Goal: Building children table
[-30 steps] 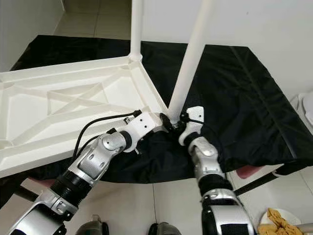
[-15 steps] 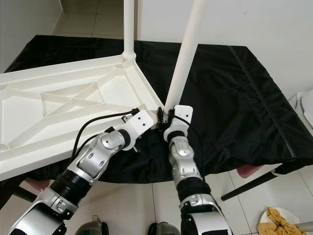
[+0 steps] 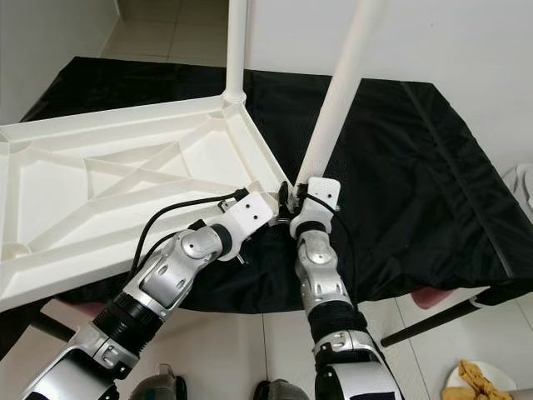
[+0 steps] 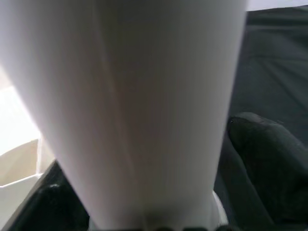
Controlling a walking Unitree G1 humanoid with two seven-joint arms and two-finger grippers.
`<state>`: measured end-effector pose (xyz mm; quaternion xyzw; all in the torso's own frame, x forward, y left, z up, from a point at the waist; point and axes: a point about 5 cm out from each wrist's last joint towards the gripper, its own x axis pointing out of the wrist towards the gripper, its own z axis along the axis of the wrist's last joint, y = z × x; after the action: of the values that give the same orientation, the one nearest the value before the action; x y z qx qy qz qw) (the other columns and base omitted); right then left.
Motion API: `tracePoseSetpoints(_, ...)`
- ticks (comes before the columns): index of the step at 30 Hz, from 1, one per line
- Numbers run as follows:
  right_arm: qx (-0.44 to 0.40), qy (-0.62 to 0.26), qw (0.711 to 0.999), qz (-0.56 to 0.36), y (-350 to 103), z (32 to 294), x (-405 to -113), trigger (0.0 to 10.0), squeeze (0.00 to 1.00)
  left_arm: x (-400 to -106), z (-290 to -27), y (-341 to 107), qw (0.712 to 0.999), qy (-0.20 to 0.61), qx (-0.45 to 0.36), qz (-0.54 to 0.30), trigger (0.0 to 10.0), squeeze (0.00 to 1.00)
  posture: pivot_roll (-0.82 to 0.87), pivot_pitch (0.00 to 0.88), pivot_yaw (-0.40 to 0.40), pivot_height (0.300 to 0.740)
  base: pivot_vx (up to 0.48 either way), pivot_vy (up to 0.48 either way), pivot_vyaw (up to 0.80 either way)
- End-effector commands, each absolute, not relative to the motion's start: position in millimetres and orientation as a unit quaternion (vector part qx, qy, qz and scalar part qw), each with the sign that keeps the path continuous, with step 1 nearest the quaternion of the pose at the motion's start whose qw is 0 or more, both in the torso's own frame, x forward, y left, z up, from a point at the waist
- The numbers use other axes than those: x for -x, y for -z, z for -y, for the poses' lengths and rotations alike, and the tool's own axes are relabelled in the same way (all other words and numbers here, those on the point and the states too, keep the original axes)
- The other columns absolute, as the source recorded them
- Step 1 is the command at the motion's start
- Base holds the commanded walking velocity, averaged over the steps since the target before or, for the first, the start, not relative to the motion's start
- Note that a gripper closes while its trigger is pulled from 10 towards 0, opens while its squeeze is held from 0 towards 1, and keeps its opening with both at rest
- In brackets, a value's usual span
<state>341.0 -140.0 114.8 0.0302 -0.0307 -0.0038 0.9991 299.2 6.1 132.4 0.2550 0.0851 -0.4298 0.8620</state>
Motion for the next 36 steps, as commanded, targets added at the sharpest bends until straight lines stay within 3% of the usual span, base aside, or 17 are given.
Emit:
tracePoseSetpoints(1, -0.036, 0.034, 0.999, 0.002, -103, 165, -337, 10.0, 1.00, -289, 8, -141, 0.839, 0.477, -0.257, -0.054, 10.0, 0.00, 0.07, 0.028, -0.079, 0.740, 0.000, 0.000, 0.00)
tracePoseSetpoints(5, -0.036, -0.055, 0.998, 0.024, -110, 166, -339, 10.0, 1.00, -289, 9, -142, 0.839, 0.477, -0.257, -0.053, 10.0, 0.00, 0.07, 0.023, -0.079, 0.740, 0.000, 0.000, 0.00)
tracePoseSetpoints(6, -0.025, -0.090, 0.995, 0.029, -112, 167, -339, 10.0, 0.00, -289, 9, -142, 0.839, 0.477, -0.258, -0.053, 10.0, 0.00, 0.07, 0.019, -0.078, 0.740, 0.000, 0.000, 0.00)
tracePoseSetpoints(9, -0.014, -0.149, 0.988, 0.033, -116, 171, -338, 10.0, 0.00, -289, 9, -142, 0.838, 0.477, -0.259, -0.052, 10.0, 0.00, 0.07, 0.014, -0.076, 0.740, 0.000, 0.000, 0.00)
tracePoseSetpoints(11, 0.018, -0.245, 0.969, 0.036, -118, 174, -332, 10.0, 0.00, -289, 9, -142, 0.837, 0.479, -0.261, -0.052, 10.0, 0.00, 0.07, 0.010, -0.073, 0.740, 0.000, 0.000, 0.00)
tracePoseSetpoints(14, 0.019, -0.307, 0.951, 0.026, -116, 178, -326, 10.0, 0.00, -289, 9, -141, 0.836, 0.480, -0.262, -0.051, 10.0, 0.00, 0.07, 0.005, -0.072, 0.740, 0.000, 0.000, 0.00)
tracePoseSetpoints(23, 0.052, -0.364, 0.930, -0.018, -109, 191, -326, 10.0, 0.00, -288, 9, -141, 0.835, 0.481, -0.264, -0.051, 10.0, 0.00, 0.07, 0.003, -0.066, 0.740, 0.000, 0.000, 0.00)
tracePoseSetpoints(24, 0.053, -0.369, 0.928, -0.024, -108, 192, -325, 9.3, 0.00, -288, 9, -141, 0.834, 0.482, -0.264, -0.051, 10.0, 0.00, 0.08, 0.002, -0.063, 0.740, 0.000, 0.000, 0.00)
tracePoseSetpoints(27, 0.054, -0.380, 0.923, -0.030, -105, 194, -325, 9.0, 0.00, -288, 9, -141, 0.834, 0.482, -0.264, -0.052, 10.0, 0.00, 0.08, 0.004, -0.057, 0.740, 0.000, 0.000, 0.00)
tracePoseSetpoints(28, 0.054, -0.380, 0.923, -0.030, -105, 194, -325, 9.0, 0.00, -288, 9, -141, 0.834, 0.482, -0.264, -0.052, 10.0, 0.00, 0.08, 0.004, -0.057, 0.740, 0.000, 0.000, 0.00)
tracePoseSetpoints(29, 0.056, -0.378, 0.923, -0.032, -105, 196, -326, 9.8, 0.00, -287, 8, -141, 0.833, 0.483, -0.265, -0.052, 10.0, 0.00, 0.08, 0.003, -0.056, 0.740, 0.000, 0.000, 0.00)
tracePoseSetpoints(31, 0.057, -0.379, 0.923, -0.034, -105, 197, -327, 10.0, 0.00, -287, 8, -141, 0.832, 0.484, -0.266, -0.053, 10.0, 0.00, 0.08, 0.008, -0.049, 0.740, 0.000, 0.000, 0.00)
tracePoseSetpoints(32, 0.058, -0.379, 0.923, -0.034, -105, 198, -329, 8.6, 0.00, -286, 8, -141, 0.831, 0.485, -0.266, -0.053, 10.0, 0.00, 0.08, 0.009, -0.046, 0.740, 0.000, 0.000, 0.00)
tracePoseSetpoints(33, 0.058, -0.379, 0.923, -0.034, -105, 198, -329, 8.6, 0.00, -286, 8, -141, 0.831, 0.485, -0.266, -0.053, 10.0, 0.00, 0.08, 0.009, -0.046, 0.740, 0.000, 0.000, 0.00)
tracePoseSetpoints(34, 0.058, -0.376, 0.924, -0.035, -106, 199, -330, 7.4, 0.00, -286, 8, -141, 0.831, 0.486, -0.266, -0.053, 10.0, 0.00, 0.08, 0.009, -0.046, 0.740, 0.000, 0.000, 0.00)
tracePoseSetpoints(36, 0.058, -0.374, 0.925, -0.035, -106, 199, -331, 7.4, 0.00, -286, 8, -141, 0.830, 0.487, -0.266, -0.053, 10.0, 0.00, 0.08, 0.010, -0.045, 0.740, 0.000, 0.000, 0.00)
